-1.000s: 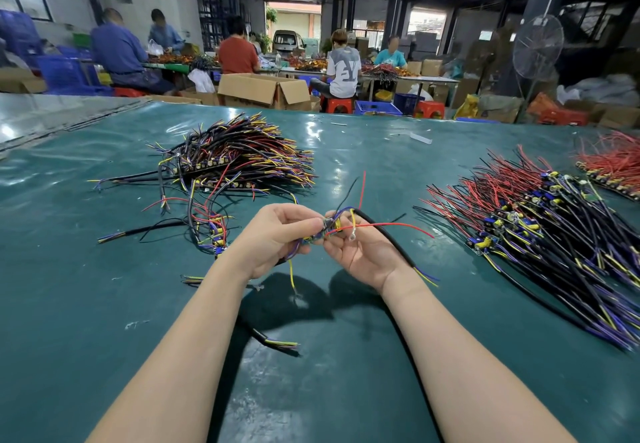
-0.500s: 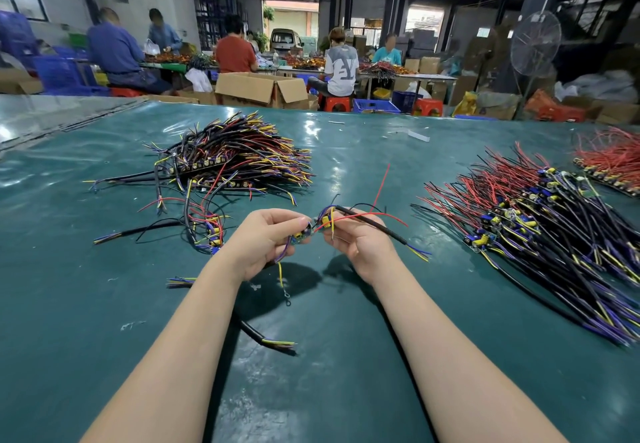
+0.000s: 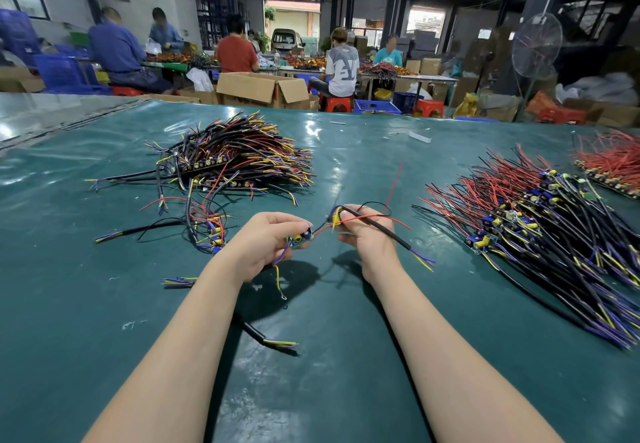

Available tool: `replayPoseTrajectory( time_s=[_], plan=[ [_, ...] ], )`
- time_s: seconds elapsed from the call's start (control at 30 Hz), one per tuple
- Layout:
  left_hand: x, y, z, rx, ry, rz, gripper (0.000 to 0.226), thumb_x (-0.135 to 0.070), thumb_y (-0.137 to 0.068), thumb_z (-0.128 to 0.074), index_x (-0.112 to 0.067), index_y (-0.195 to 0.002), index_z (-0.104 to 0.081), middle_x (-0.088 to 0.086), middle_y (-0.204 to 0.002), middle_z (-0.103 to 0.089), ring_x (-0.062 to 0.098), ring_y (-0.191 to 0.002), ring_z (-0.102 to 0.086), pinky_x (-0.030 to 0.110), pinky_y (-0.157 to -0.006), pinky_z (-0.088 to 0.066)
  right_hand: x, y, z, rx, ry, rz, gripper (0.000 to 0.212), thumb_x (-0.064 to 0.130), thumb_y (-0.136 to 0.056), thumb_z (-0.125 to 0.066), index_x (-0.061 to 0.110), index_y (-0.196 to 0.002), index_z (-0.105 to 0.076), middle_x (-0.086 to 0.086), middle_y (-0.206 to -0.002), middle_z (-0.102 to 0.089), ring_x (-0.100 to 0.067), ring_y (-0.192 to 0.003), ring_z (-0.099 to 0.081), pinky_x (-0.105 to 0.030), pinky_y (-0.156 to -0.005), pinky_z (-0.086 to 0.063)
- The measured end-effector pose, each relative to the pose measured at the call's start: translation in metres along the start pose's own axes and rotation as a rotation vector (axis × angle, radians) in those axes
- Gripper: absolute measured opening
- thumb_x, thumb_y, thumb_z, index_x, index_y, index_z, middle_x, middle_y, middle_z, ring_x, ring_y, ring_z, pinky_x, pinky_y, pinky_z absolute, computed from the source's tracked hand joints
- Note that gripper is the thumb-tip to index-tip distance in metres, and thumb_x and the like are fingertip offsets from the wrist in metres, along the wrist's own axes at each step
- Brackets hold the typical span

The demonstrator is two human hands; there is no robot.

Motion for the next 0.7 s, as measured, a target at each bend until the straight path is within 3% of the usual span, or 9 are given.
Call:
replayPoseTrajectory(
  time_s=[0.1,0.2,0.3,0.43,0.5,0.53,0.6,0.63,0.7],
  plan=[
    [-0.004,0.001,0.000,-0.004,0.022,0.009,0.020,-0.001,-0.089,-0.050,-0.007,-0.077,-0.064,-0.001,-0.053,-0.061,0.006,-0.044,-0.056,0.012,-0.034,-0.027,0.001,-0.005,0.009,-0.168,-0.062,-0.026,0.029,-0.006,-0.086,-0.051,0.017,-0.069,-0.057,0.005,-0.055,-0.060,-0.003,-0.051,-0.055,-0.011,-0.046,-0.042],
    [-0.003,0.000,0.000,-0.012,-0.031,-0.009,0.019,-0.001,-0.086,-0.052,-0.011,-0.074,-0.064,-0.005,-0.050,-0.059,0.004,-0.042,-0.049,0.012,-0.033,-0.026,0.000,-0.008,0.013,-0.229,-0.082,-0.010,0.031,-0.007,-0.083,-0.054,0.018,-0.066,-0.058,0.013,-0.042,-0.058,0.005,-0.042,-0.054,-0.010,-0.043,-0.040],
    [-0.003,-0.001,0.004,-0.039,-0.134,-0.055,0.022,0.000,-0.082,-0.056,-0.014,-0.066,-0.058,-0.007,-0.047,-0.050,0.005,-0.041,-0.038,0.010,-0.033,-0.021,-0.002,-0.010,0.011,-0.272,-0.037,0.002,0.031,-0.007,-0.082,-0.056,0.020,-0.067,-0.058,0.012,-0.045,-0.059,0.003,-0.043,-0.053,-0.010,-0.043,-0.040],
    [-0.010,-0.003,0.013,-0.167,0.081,-0.131,0.013,-0.011,-0.064,-0.056,-0.015,-0.058,-0.046,-0.008,-0.044,-0.038,0.006,-0.038,-0.029,0.008,-0.035,-0.018,-0.003,-0.012,0.030,-0.487,-0.191,-0.008,0.028,-0.005,-0.087,-0.053,0.017,-0.069,-0.053,0.000,-0.063,-0.057,-0.004,-0.050,-0.054,-0.010,-0.041,-0.041],
    [-0.008,-0.005,0.020,-0.394,-0.143,-0.185,0.013,-0.011,-0.072,-0.061,-0.016,-0.062,-0.054,-0.004,-0.054,-0.048,0.015,-0.052,-0.043,0.016,-0.045,-0.033,-0.002,-0.012,0.036,-0.500,-0.186,-0.024,0.025,-0.003,-0.088,-0.053,0.015,-0.072,-0.053,-0.002,-0.068,-0.054,-0.007,-0.054,-0.054,-0.010,-0.040,-0.041],
    [-0.005,-0.007,0.023,-0.511,-0.400,-0.178,0.005,-0.011,-0.077,-0.060,-0.015,-0.073,-0.061,0.001,-0.067,-0.056,0.021,-0.067,-0.050,0.023,-0.059,-0.041,-0.001,-0.011,0.035,-0.467,-0.173,-0.026,0.022,-0.004,-0.087,-0.053,0.014,-0.075,-0.055,-0.002,-0.068,-0.055,-0.005,-0.051,-0.056,-0.010,-0.039,-0.040],
    [0.004,-0.007,0.021,-0.585,-0.906,-0.088,0.027,-0.016,-0.080,-0.060,-0.014,-0.107,-0.063,0.011,-0.113,-0.056,0.028,-0.109,-0.047,0.032,-0.092,-0.036,0.001,-0.008,0.026,-0.341,-0.139,-0.029,0.019,-0.004,-0.086,-0.055,0.014,-0.080,-0.056,-0.001,-0.066,-0.059,0.001,-0.042,-0.056,-0.011,-0.037,-0.038],
    [0.007,-0.007,0.018,-0.580,-1.006,-0.080,0.037,-0.019,-0.080,-0.061,-0.016,-0.117,-0.059,0.014,-0.131,-0.046,0.030,-0.124,-0.036,0.035,-0.101,-0.029,0.002,-0.006,0.021,-0.263,-0.107,-0.030,0.019,-0.005,-0.085,-0.055,0.013,-0.082,-0.057,0.000,-0.062,-0.061,0.002,-0.041,-0.056,-0.012,-0.037,-0.037],
    [0.006,-0.004,0.011,-0.601,-1.025,-0.156,0.036,-0.025,-0.083,-0.061,-0.018,-0.118,-0.060,0.011,-0.139,-0.040,0.029,-0.130,-0.030,0.037,-0.104,-0.027,0.003,-0.003,0.013,-0.096,-0.015,-0.020,0.020,-0.007,-0.085,-0.055,0.012,-0.082,-0.058,0.008,-0.051,-0.062,0.001,-0.041,-0.055,-0.013,-0.039,-0.036]
  ],
)
Point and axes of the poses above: each hand's wrist, its own y-axis away from the middle knuckle, its own z-axis out of the back of the hand, x = y × z, the point moved 1 cm from there along -y, towards the middle knuckle
